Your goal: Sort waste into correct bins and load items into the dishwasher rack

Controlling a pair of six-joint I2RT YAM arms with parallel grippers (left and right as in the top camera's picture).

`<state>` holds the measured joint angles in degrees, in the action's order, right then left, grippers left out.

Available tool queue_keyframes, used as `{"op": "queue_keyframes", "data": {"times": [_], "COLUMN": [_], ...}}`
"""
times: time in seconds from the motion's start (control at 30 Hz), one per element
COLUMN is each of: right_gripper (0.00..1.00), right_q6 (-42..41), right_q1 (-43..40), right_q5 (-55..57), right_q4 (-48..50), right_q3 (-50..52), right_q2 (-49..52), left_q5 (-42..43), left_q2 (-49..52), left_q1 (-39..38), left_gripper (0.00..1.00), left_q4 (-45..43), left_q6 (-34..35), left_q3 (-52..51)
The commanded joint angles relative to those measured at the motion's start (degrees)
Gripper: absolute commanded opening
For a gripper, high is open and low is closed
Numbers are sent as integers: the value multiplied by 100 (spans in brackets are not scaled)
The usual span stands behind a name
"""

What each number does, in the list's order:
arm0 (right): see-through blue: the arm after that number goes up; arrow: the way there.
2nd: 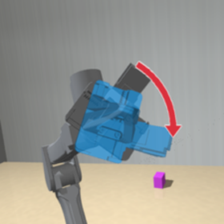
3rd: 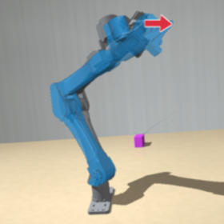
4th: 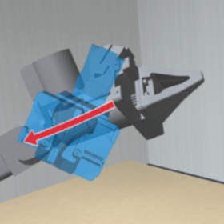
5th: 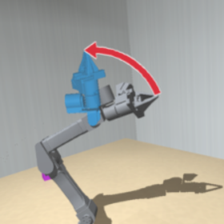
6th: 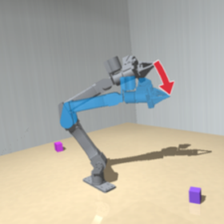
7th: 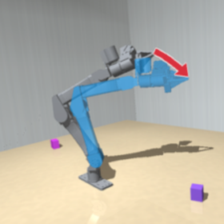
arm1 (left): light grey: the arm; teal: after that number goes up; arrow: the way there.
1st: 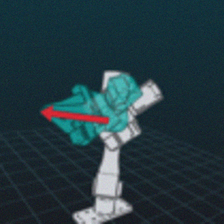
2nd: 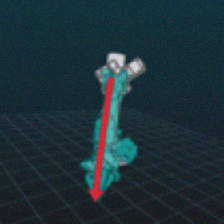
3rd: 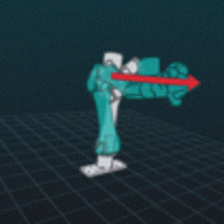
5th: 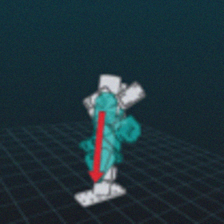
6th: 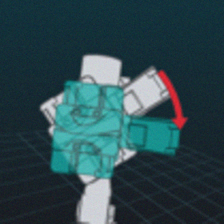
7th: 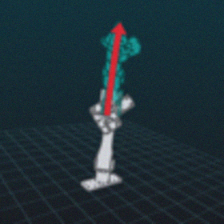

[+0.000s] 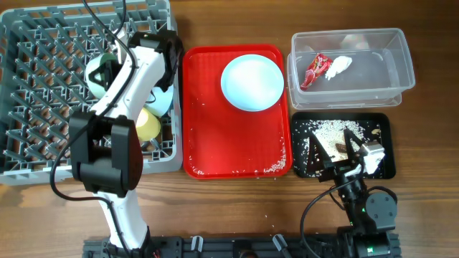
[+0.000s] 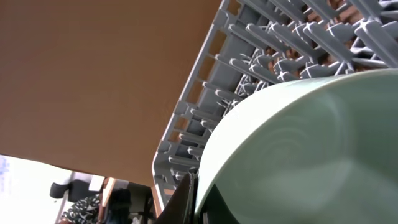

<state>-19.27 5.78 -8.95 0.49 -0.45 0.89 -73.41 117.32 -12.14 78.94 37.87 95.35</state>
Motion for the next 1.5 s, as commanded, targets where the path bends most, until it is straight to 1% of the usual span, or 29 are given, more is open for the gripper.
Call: {"op": "queue_keyframes", "data": {"times": [0.0,0.2,0.3,0.33,0.37,0.4,0.47,0.53,0.6,0.77,0.87,0.93,1.0,1.17,1.27,1.37,1.4,1.43,1.47], "right_gripper": [100,100,100,100,100,100,100,100,100,100,100,100,100,100,100,100,100,100,100], "right_q6": [-37,-39,-39,-39,-37,-37,-39,-39,-39,-39,-37,-39,-39,-42,-37,-39,-39,-39,-39], "right_q1": [-28,-28,-28,-28,-28,-28,-28,-28,-28,-28,-28,-28,-28,-28,-28,-28,-28,-28,-28], "right_q5": [13,13,13,13,13,13,13,13,13,13,13,13,13,13,13,13,13,13,13], "right_q4": [28,28,28,28,28,28,28,28,28,28,28,28,28,28,28,28,28,28,28], "right_q3": [15,15,15,15,15,15,15,15,15,15,15,15,15,15,15,15,15,15,15], "right_q2": [-61,-61,-61,-61,-61,-61,-61,-61,-61,-61,-61,-61,-61,-61,-61,-61,-61,-61,-61], "left_q5": [92,79,85,44,11,-92,-304,-297,-306,-319,-297,-70,210,337,704,990,1049,1123,1123], "left_q2": [68,197,208,205,192,181,160,125,105,96,96,96,98,98,98,98,98,98,96], "left_q1": [-133,-382,-553,-608,-660,-673,-673,-671,-649,-227,35,170,140,-334,-555,-586,-573,-566,-577], "left_gripper": [4,6,11,14,15,8,6,4,4,4,4,4,4,4,4,4,5,15,33], "left_q4": [-140,-170,-140,-109,9,138,343,409,501,599,592,450,402,313,107,79,85,186,243], "left_q6": [160,160,157,157,160,162,160,164,166,212,437,501,503,503,503,503,503,503,503], "left_q3": [-90,-260,-289,-289,-275,-267,-267,-267,-267,-267,-267,-267,-269,-271,-308,-400,-424,-426,-426]}}
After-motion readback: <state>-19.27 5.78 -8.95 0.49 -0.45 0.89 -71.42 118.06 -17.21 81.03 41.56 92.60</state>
